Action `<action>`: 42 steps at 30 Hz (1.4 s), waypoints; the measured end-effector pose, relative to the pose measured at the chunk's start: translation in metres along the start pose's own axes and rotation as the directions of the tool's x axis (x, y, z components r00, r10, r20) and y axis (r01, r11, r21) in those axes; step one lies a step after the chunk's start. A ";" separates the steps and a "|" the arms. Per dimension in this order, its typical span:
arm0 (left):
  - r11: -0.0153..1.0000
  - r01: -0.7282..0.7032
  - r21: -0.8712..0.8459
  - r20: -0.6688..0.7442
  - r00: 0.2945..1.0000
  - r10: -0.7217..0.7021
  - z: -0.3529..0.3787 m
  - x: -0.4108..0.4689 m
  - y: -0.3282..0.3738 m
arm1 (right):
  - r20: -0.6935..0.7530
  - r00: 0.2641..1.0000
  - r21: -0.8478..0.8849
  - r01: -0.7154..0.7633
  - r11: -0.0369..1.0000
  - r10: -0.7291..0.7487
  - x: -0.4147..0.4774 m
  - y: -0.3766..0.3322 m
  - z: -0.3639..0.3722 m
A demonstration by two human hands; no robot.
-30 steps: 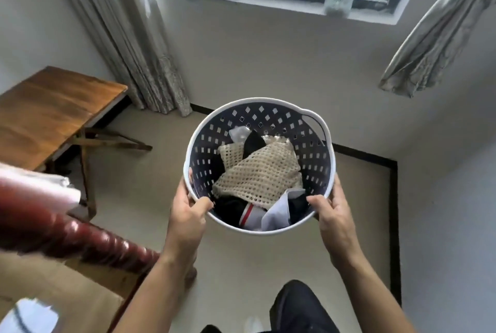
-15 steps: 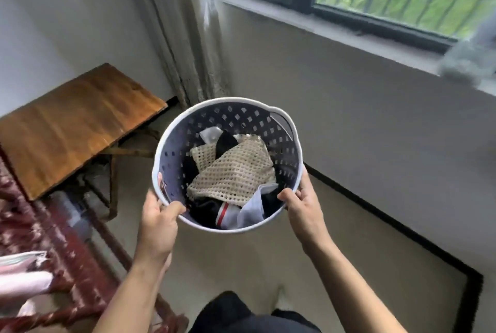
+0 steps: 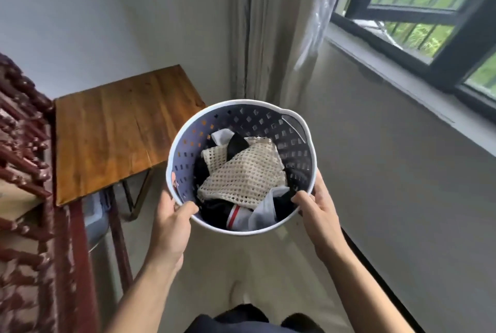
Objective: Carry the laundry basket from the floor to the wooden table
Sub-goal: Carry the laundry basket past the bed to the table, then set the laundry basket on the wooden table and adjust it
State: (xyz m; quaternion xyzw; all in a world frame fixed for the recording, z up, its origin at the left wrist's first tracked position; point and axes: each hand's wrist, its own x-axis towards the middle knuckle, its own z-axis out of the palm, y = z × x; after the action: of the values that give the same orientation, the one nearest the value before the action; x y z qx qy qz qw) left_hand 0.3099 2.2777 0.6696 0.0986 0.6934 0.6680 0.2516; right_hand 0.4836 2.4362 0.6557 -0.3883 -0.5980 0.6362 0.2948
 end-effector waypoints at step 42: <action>0.986 0.144 -0.080 -0.368 0.915 -0.164 -0.266 0.565 0.032 | 0.343 0.879 -0.330 -0.217 0.919 0.331 0.459 0.023 0.533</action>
State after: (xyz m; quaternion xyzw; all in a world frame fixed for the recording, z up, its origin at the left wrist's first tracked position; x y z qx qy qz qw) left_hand -0.3072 2.3143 0.5729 -0.0915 0.7169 0.6701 0.1695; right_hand -0.2064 2.5356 0.5589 -0.3724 -0.6675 0.6446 0.0170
